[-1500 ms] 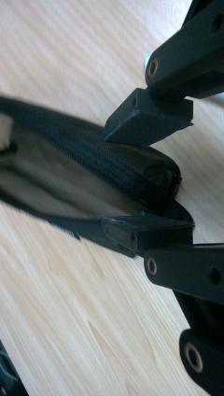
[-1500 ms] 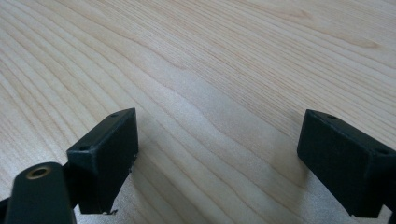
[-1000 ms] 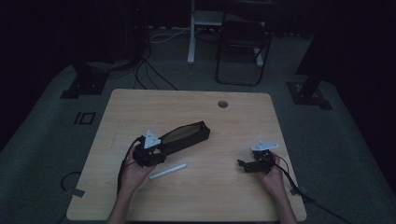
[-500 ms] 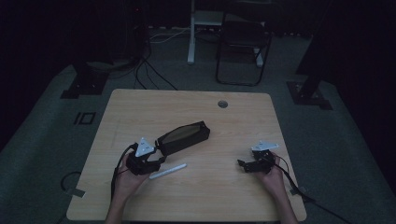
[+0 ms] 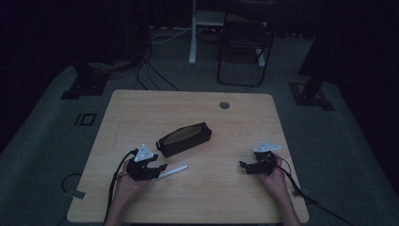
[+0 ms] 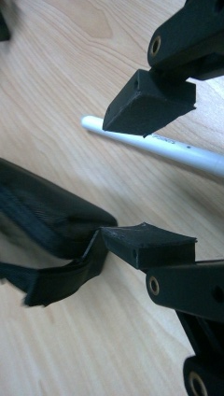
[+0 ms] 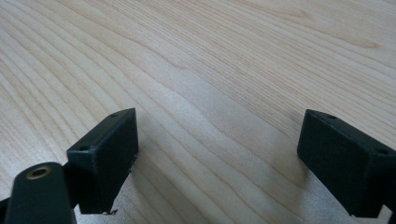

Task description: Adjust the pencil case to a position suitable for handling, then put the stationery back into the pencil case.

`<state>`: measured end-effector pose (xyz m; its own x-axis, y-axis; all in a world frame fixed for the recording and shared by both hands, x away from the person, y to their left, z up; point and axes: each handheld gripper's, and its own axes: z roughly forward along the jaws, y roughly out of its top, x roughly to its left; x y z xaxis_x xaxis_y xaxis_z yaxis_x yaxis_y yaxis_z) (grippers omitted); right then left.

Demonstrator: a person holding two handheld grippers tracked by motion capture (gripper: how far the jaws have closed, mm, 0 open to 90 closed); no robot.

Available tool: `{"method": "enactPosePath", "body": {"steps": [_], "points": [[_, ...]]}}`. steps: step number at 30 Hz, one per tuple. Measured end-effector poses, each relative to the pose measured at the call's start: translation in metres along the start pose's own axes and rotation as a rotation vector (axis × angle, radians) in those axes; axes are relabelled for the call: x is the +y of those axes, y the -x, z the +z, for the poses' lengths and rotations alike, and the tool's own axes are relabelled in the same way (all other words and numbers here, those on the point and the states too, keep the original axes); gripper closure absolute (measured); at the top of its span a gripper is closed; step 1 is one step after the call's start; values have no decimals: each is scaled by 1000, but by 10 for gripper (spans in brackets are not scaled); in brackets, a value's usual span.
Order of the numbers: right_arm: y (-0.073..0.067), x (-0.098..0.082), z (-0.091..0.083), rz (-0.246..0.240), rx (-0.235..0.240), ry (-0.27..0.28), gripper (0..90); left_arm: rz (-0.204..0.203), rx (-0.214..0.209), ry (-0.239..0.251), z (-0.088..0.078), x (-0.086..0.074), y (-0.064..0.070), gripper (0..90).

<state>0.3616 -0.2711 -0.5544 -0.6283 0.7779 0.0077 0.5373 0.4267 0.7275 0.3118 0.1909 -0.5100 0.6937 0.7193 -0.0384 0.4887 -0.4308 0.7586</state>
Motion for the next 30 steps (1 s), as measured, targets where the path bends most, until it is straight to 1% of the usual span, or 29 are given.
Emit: {"method": "enactPosePath", "body": {"steps": [4,7,14,16,17,20,23,27,30], "points": [[0,0,0,0,0,0,126,-5,-16,-5,2,-4,0,422],[0,0,0,0,0,0,126,0,-29,-9,4,-7,2,411],[0,0,0,0,0,0,126,30,-26,-48,11,-12,9,401],[0,0,0,0,0,0,126,35,-19,-57,12,-13,10,400],[0,0,0,0,0,0,126,38,-26,-62,12,-14,10,400],[0,0,0,0,0,0,126,37,-34,-63,12,-15,10,407],[0,0,0,0,0,0,126,36,-18,-64,12,-16,10,417],[0,0,0,0,0,0,126,39,-10,-80,13,-18,8,454],[0,0,0,0,0,0,126,42,-19,-92,14,-20,8,471]]}}
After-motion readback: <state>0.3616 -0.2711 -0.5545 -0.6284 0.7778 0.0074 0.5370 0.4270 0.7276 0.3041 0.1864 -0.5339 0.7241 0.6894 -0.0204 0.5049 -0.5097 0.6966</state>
